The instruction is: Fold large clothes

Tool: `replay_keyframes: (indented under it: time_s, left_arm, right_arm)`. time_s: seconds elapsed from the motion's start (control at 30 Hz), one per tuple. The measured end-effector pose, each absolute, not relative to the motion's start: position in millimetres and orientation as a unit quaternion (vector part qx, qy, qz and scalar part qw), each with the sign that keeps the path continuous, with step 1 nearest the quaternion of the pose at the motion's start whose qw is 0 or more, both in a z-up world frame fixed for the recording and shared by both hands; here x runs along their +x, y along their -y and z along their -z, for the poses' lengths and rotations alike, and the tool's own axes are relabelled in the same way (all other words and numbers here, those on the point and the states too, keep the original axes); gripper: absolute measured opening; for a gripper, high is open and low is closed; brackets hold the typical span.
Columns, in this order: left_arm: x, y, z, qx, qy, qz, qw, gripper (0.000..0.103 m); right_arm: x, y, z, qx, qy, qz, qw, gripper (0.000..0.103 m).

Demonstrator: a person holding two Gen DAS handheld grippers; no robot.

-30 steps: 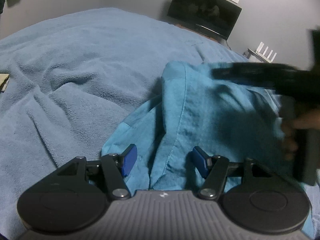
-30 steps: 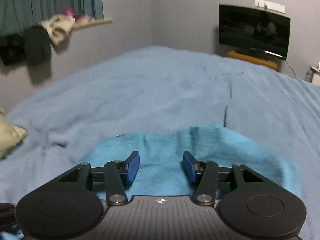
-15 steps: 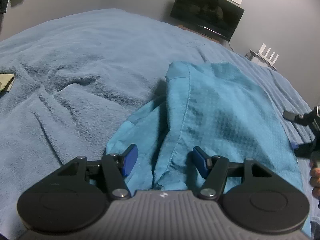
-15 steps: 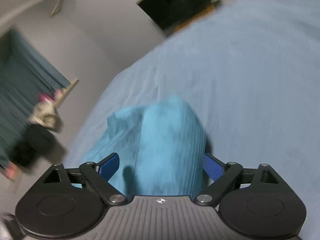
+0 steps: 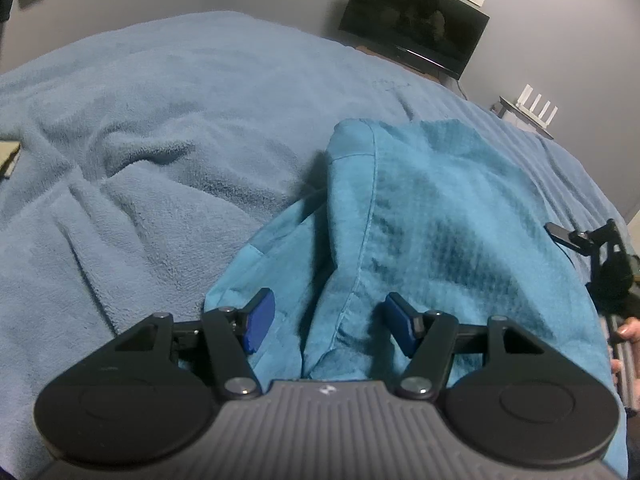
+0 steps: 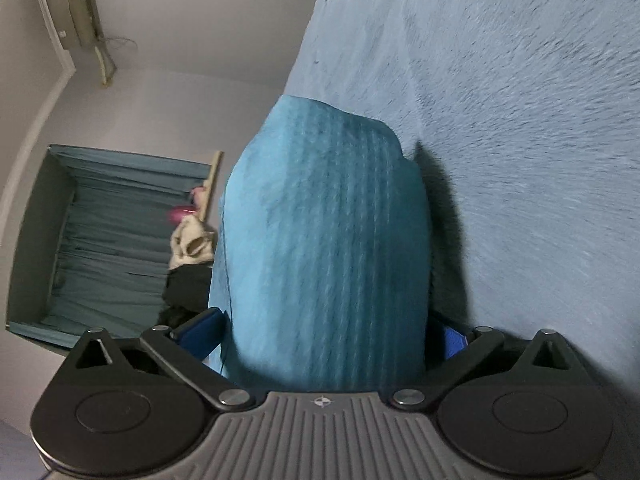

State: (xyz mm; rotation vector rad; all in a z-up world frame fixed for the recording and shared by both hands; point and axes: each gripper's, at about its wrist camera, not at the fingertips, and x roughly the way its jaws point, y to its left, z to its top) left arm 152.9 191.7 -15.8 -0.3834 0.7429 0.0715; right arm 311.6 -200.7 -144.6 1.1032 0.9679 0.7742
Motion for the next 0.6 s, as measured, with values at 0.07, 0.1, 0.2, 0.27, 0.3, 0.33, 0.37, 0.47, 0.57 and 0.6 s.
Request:
replay_keyframes:
  time_s: [0.07,0.1,0.2,0.27,0.3,0.33,0.37,0.47,0.57,0.6]
  left_arm:
    - [154,-192,18,-0.19,-0.361,-0.036,0.912,0.062]
    - [155,-192,18,-0.19,-0.361,-0.037,0.912,0.062]
    - [155,-190,19,-0.191,-0.362,-0.044,0.911,0.062]
    - [155,-185,16,-0.184,-0.357,-0.045,0.915,0.062]
    - [155,-180,14,-0.177,-0.353,-0.044,0.918,0.062]
    - [155,-172,12,-0.164,-0.35,-0.043,0.921,0.062]
    - [157,-165,10,-0.152,-0.346,-0.042,0.925,0.062]
    - [165,-131,2,-0.113,-0.336,-0.028,0.934,0.062]
    - [180,-91,0,-0.05,-0.334,-0.021,0.941,0.062]
    - [187,-80,1,-0.036,-0.334,-0.02,0.942,0.062]
  right_arm:
    - [319,191,149,0.491,-0.422,-0.346,0.679,0.103]
    - [322,185,150,0.491,-0.418,-0.339,0.685,0.103]
    - [312,158,128,0.448,-0.395,-0.32,0.736,0.089]
    - [304,150,109,0.417,-0.369,-0.314,0.769,0.075]
    - [300,147,100,0.406,-0.355,-0.313,0.781,0.073]
    - [295,146,91,0.399,-0.342,-0.313,0.791,0.07]
    - [292,147,84,0.396,-0.331,-0.313,0.798,0.068]
    - [282,164,58,0.383,-0.303,-0.308,0.817,0.067]
    - [285,201,43,0.374,-0.286,-0.287,0.834,0.067]
    - [284,218,39,0.376,-0.282,-0.271,0.84,0.067]
